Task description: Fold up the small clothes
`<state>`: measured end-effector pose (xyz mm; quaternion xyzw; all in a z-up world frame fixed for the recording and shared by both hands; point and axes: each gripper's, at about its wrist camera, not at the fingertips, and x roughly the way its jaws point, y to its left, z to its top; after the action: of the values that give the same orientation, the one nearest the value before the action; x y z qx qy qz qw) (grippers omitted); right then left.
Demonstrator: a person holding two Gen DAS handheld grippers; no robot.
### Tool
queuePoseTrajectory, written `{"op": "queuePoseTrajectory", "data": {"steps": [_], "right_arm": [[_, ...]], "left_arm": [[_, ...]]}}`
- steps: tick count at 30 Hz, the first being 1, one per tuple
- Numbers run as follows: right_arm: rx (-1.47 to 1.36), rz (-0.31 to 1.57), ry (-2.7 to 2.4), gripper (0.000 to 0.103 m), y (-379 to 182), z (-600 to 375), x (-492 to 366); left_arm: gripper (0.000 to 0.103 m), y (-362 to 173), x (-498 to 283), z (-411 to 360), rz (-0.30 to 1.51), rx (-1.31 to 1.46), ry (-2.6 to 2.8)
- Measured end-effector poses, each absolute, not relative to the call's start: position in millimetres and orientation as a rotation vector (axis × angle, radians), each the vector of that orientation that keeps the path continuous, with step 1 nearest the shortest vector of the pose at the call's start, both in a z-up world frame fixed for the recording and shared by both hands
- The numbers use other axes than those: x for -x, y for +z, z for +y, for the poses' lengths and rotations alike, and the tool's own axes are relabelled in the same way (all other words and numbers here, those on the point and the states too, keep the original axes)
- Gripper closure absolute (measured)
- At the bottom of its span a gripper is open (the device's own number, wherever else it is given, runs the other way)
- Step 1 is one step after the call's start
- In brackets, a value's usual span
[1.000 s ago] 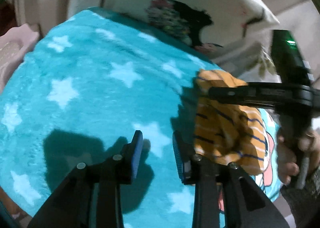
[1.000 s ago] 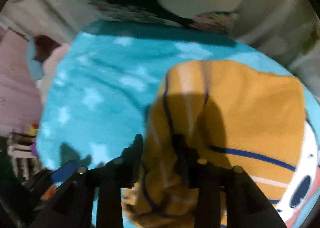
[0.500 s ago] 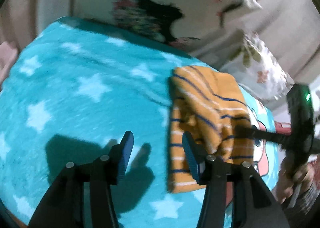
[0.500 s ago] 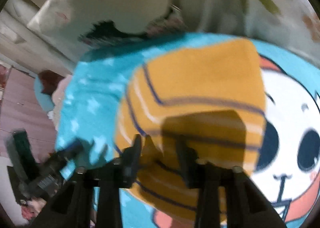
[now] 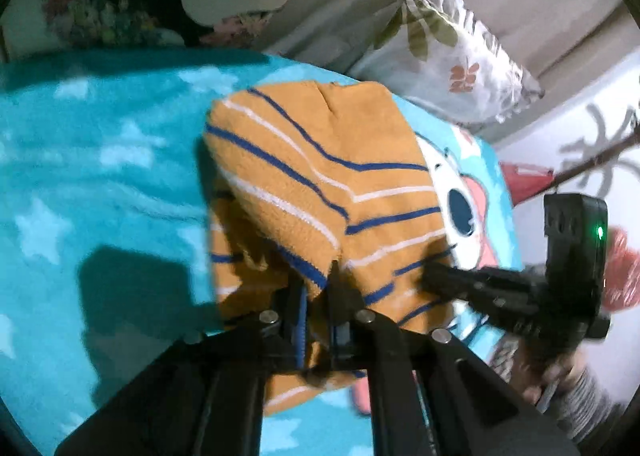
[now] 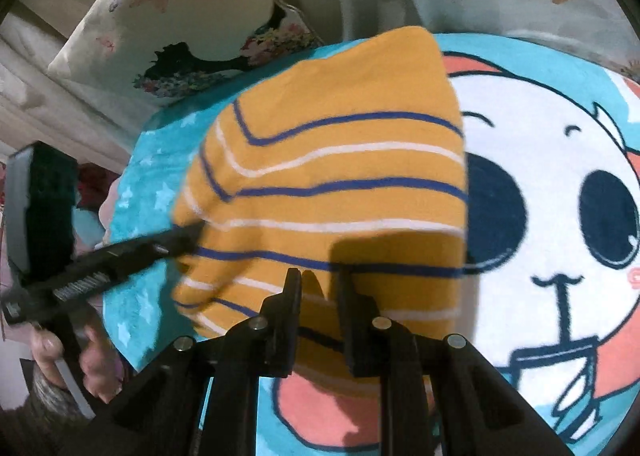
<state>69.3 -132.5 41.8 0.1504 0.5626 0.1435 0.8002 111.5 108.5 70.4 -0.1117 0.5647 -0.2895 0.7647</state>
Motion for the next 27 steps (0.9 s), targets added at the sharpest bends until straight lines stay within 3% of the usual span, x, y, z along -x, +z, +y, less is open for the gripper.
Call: {"op": "queuePoseTrajectory", "data": {"steps": [5, 10, 12, 13, 14, 16, 18, 20, 21, 22, 25, 27], "right_arm": [[-0.397, 1.216, 0.319, 0.084, 31, -142, -72], [-0.42, 1.201, 0.315, 0.084, 34, -146, -70], [-0.423, 1.185, 0.299, 0.083, 39, -151, -68], [-0.428, 1.182, 0.292, 0.083, 41, -153, -67], [-0.435, 1.179, 0.283, 0.082, 42, -157, -66], [-0.439, 1.177, 0.272, 0.081, 44, -161, -65], [-0.45, 1.173, 0.26, 0.081, 44, -165, -62], [-0.464, 1.168, 0.25, 0.081, 43, -168, -60], [-0.471, 1.166, 0.248, 0.081, 42, -169, -60], [-0.477, 1.163, 0.245, 0.081, 42, -170, -59], [-0.519, 1.142, 0.225, 0.077, 44, -181, -50], [-0.545, 1.111, 0.204, 0.06, 46, -192, -43]], "left_arm": [[0.103, 67, -128, 125, 1.217, 0.021, -0.46], [0.102, 65, -126, 151, 1.245, 0.21, -0.47], [0.094, 66, -115, 148, 1.238, 0.256, -0.511], [0.079, 66, -111, 145, 1.233, 0.278, -0.532], [0.055, 67, -104, 141, 1.222, 0.313, -0.565], [0.034, 68, -93, 126, 1.194, 0.337, -0.612], [0.031, 67, -85, 109, 1.179, 0.313, -0.631], [0.033, 62, -82, 94, 1.185, 0.267, -0.63], [0.042, 58, -82, 84, 1.207, 0.227, -0.617], [0.09, 54, -82, 79, 1.234, 0.2, -0.614], [0.092, 44, -75, 85, 1.281, 0.234, -0.609], [0.092, 42, -72, 97, 1.289, 0.288, -0.613]]}}
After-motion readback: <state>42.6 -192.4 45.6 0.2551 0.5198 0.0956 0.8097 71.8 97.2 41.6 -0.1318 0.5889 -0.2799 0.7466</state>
